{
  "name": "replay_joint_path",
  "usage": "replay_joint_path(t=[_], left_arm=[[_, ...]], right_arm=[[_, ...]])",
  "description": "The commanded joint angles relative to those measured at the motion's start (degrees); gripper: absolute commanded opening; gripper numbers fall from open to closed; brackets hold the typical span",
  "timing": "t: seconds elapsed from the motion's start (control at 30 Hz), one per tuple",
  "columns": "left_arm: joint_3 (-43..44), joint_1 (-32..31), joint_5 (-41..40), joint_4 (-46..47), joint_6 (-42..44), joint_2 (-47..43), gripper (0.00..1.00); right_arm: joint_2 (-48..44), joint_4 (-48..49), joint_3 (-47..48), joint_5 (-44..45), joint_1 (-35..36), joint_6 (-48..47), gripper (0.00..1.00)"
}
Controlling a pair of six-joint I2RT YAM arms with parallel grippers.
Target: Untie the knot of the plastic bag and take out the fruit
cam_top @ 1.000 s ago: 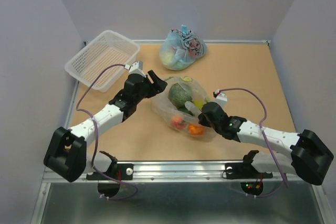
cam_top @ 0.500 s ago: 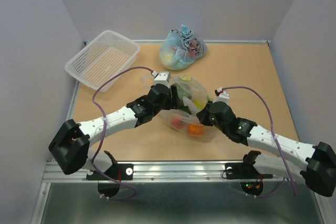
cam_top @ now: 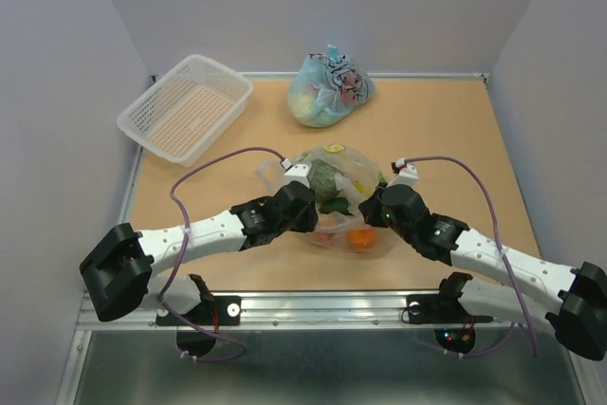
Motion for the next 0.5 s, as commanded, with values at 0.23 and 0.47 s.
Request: replay_joint_path(t=[0.23, 0.47], left_arm=[[-3.81, -2.58, 7.96, 2.66, 0.10, 1.68, 0.00], [-2.67, -3.45, 8.76, 3.29, 1.77, 2.56, 0.00]], right_arm=[[2.28, 0.38, 0.24, 0.32, -0.24, 2.03, 0.30], [0.08, -3.55, 1.20, 1.63, -0.24, 1.76, 0.52]])
